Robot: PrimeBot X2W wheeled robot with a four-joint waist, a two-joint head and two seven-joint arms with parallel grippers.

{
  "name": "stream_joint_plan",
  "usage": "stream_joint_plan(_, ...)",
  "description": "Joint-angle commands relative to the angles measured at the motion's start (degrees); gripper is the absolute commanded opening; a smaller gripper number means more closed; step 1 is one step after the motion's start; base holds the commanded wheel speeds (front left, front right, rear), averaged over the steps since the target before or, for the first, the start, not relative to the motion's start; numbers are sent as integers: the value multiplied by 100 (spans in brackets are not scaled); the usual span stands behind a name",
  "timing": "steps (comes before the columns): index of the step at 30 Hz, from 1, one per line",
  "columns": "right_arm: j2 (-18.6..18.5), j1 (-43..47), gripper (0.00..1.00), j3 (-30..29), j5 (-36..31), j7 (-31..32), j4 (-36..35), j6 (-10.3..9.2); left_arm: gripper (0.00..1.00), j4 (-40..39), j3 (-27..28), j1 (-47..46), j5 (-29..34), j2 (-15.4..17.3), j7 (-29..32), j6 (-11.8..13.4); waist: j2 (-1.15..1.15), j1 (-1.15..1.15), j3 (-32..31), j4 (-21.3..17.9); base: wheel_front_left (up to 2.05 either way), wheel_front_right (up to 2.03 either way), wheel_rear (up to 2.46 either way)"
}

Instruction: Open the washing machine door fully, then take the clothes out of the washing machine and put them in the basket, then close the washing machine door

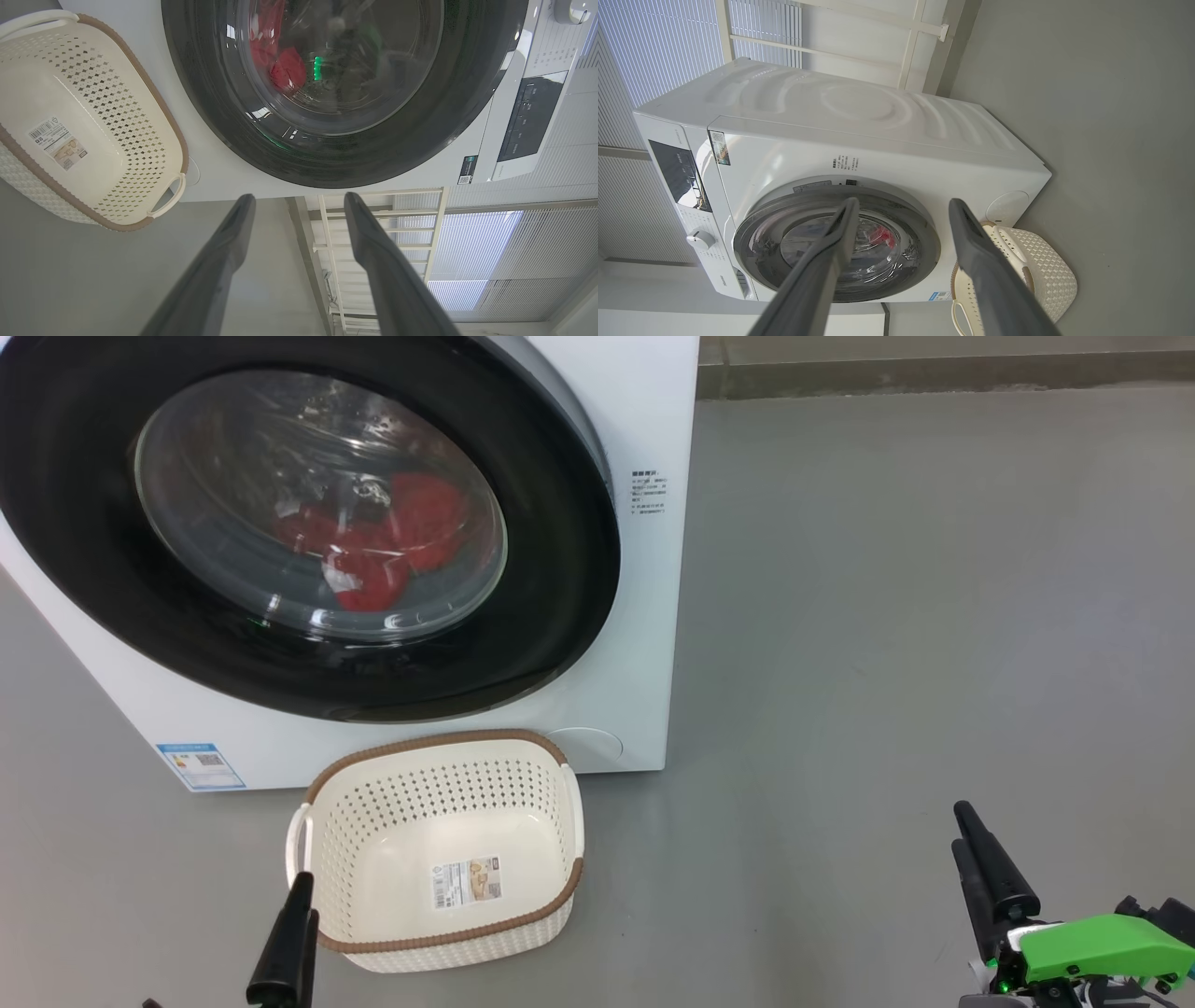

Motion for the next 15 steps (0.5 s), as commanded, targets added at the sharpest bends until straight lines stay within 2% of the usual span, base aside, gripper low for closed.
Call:
stream_joint_plan(1, -126, -90, 100, 72, -97, -74, -179, -1, 100, -209, 33, -42, 172, 83, -67, -9, 0, -1, 0, 1, 0, 0, 0)
stream_joint_plan(15, -307, -43, 100, 386, -906, -328, -212, -1, 100, -421, -55, 78, 1482, 94, -320, 60, 0, -1, 1, 8, 0, 0, 0)
